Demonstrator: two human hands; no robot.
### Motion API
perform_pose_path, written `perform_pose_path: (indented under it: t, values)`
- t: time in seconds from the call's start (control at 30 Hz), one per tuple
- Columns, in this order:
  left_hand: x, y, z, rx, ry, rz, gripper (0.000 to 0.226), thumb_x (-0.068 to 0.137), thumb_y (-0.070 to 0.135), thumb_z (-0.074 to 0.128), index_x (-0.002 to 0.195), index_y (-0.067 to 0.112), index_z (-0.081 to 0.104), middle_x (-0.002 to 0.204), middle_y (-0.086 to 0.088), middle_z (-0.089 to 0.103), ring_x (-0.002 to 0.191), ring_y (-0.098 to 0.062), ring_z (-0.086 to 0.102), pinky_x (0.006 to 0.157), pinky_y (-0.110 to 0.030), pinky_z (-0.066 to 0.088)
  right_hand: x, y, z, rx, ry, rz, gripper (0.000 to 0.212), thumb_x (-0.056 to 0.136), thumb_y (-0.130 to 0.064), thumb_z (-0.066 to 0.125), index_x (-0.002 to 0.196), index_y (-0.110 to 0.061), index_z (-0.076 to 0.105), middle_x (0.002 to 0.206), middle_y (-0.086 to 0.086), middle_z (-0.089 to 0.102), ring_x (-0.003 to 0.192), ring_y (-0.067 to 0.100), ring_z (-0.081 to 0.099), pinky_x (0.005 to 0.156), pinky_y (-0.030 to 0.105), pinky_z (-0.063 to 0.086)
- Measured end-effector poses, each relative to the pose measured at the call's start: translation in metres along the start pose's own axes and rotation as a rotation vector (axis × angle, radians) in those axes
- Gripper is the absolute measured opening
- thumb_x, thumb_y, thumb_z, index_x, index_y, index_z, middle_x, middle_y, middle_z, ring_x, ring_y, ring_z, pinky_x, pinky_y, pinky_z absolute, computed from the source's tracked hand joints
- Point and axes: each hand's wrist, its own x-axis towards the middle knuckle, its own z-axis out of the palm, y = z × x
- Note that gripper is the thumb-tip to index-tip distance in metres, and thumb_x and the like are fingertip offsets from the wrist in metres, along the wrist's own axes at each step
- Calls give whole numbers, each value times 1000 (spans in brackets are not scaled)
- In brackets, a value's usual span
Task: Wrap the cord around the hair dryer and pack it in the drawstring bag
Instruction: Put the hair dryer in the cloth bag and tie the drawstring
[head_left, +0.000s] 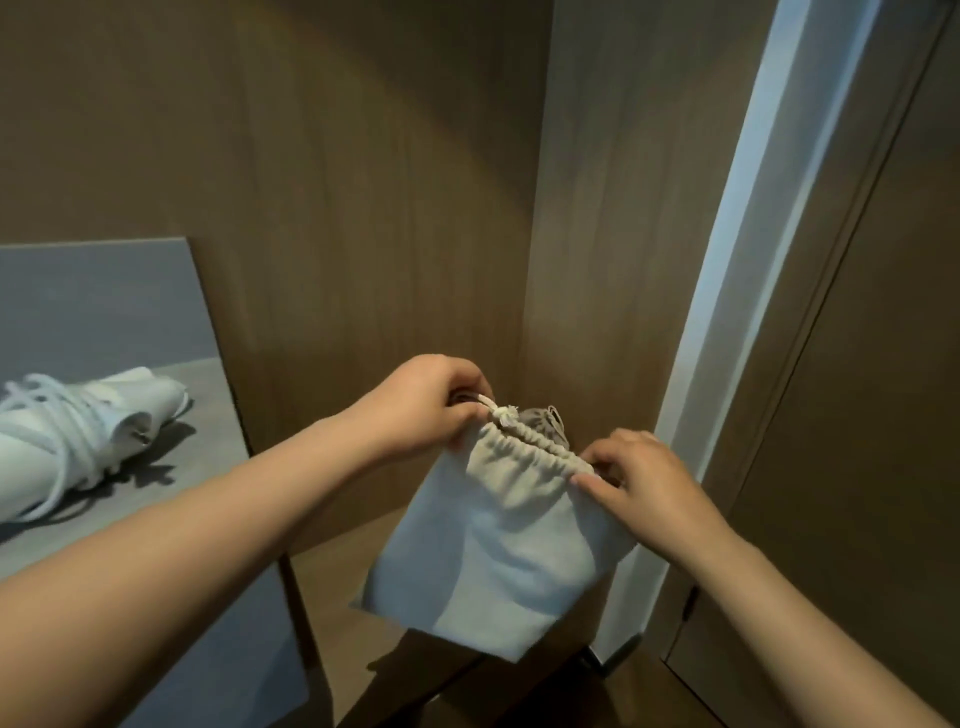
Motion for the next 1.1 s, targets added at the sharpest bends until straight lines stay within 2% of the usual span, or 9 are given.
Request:
perform_pose_path:
  t: [0.07, 0.1, 0.2, 0.27, 0.43, 0.6, 0.8, 0.93, 1.1]
  values:
    - [-17, 1, -20, -175, 4, -43, 12, 89, 11, 68, 100, 8, 72, 85, -12, 72, 71, -24, 72, 70, -32, 61, -3, -17, -23, 100, 40, -21, 19, 89, -44, 59, 90, -27, 69, 84, -10, 63, 83, 9, 57, 73, 32, 50]
    - [-26, 1, -29, -230, 9, -41, 15, 87, 13, 71, 101, 8, 72, 86, -13, 73, 75, -25, 72, 75, -37, 61, -3, -26, -34, 144, 55, -23, 18, 90, -43, 59, 87, -27, 68, 82, -10, 64, 79, 8, 58, 70, 32, 51]
    - [-50, 4, -52, -197, 65, -12, 30, 72, 24, 84, 100, 17, 75, 87, 2, 75, 81, -11, 70, 77, -26, 55, -1, -51, -60, 140, 104, -42, 19, 89, -45, 60, 85, -29, 67, 78, -11, 66, 76, 6, 59, 68, 35, 53]
    - [-63, 8, -67, -169, 154, -6, 27, 70, 22, 86, 94, 20, 77, 84, 8, 75, 79, -6, 68, 72, -20, 53, 4, -69, -75, 95, 136, -70, 20, 88, -47, 60, 84, -28, 67, 78, -10, 66, 76, 7, 60, 69, 38, 53]
    - [-73, 12, -133, -156, 388, -7, 11, 76, 19, 81, 86, 19, 78, 78, 5, 75, 77, -15, 70, 78, -33, 58, 33, -125, -112, 15, 266, -183, 23, 89, -47, 58, 85, -25, 63, 77, -8, 65, 76, 15, 60, 66, 38, 51]
    - [-84, -2, -214, -22, 557, -2, 9, 77, 17, 79, 87, 17, 78, 80, 2, 73, 70, -5, 60, 67, -18, 45, 82, -196, -137, 0, 363, -302, 23, 90, -46, 59, 87, -23, 63, 79, -6, 63, 79, 19, 59, 65, 35, 47]
    - [-96, -50, -296, 79, 754, -54, 7, 78, 14, 77, 84, 16, 77, 78, 4, 70, 72, -7, 59, 66, -19, 44, 157, -294, -151, -34, 429, -416, 22, 91, -46, 57, 89, -25, 61, 85, -6, 63, 81, 16, 57, 57, 27, 36]
    - [-108, -90, -339, 141, 844, -107, 7, 79, 12, 75, 86, 13, 76, 80, 3, 70, 78, -11, 61, 67, -20, 44, 211, -357, -136, 46, 420, -439, 20, 89, -44, 61, 87, -23, 63, 89, -5, 64, 87, 18, 59, 68, 32, 48]
    - [-139, -151, -369, 179, 898, -204, 8, 81, 16, 74, 89, 14, 75, 84, 2, 71, 83, -13, 64, 76, -31, 52, 259, -425, -88, 239, 345, -447, 17, 80, -38, 72, 74, -26, 61, 71, -12, 56, 79, 16, 55, 61, 28, 34]
